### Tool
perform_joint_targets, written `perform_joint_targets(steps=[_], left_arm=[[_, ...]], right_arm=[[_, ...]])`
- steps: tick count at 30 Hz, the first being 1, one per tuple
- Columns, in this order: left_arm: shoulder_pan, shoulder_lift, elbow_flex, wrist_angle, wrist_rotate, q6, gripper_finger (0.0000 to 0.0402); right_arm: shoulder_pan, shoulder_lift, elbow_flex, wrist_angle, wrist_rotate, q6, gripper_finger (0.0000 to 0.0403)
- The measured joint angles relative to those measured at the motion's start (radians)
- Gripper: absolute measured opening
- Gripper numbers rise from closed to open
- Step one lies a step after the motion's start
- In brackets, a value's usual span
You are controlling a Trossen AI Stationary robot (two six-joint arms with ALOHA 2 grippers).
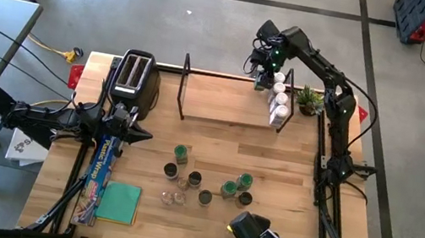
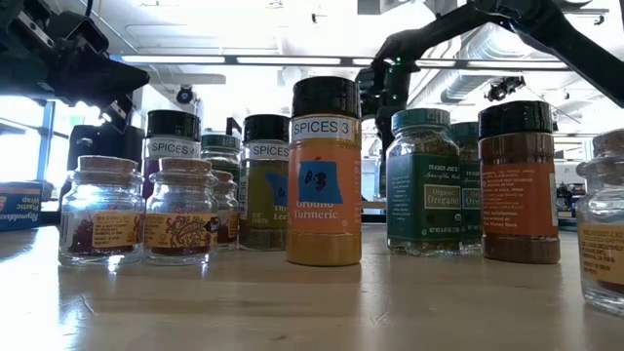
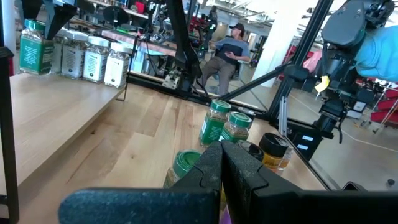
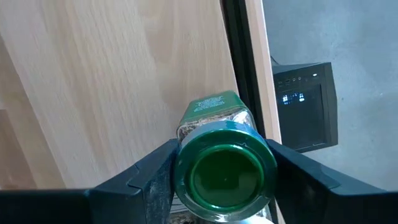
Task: Shelf spices
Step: Put the green seasoning bottle on the shelf
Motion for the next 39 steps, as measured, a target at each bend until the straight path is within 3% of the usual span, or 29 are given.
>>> perform_joint_targets(steps=[26,35,39], left_arm=[[0.0,0.0,0.0,0.0,0.0,0.0,0.0],[0.0,0.0,0.0,0.0,0.0,0.0,0.0],[0.0,0.0,0.0,0.0,0.0,0.0,0.0]], right_arm=[[0.0,0.0,0.007,-0.023,-0.007,0.016,0.0231],[0.01,0.0,0.147,-0.077,-0.008,0.023,0.0231],[0.035,-0.001,0.24,-0.099,-0.011,0.12,0.0231]])
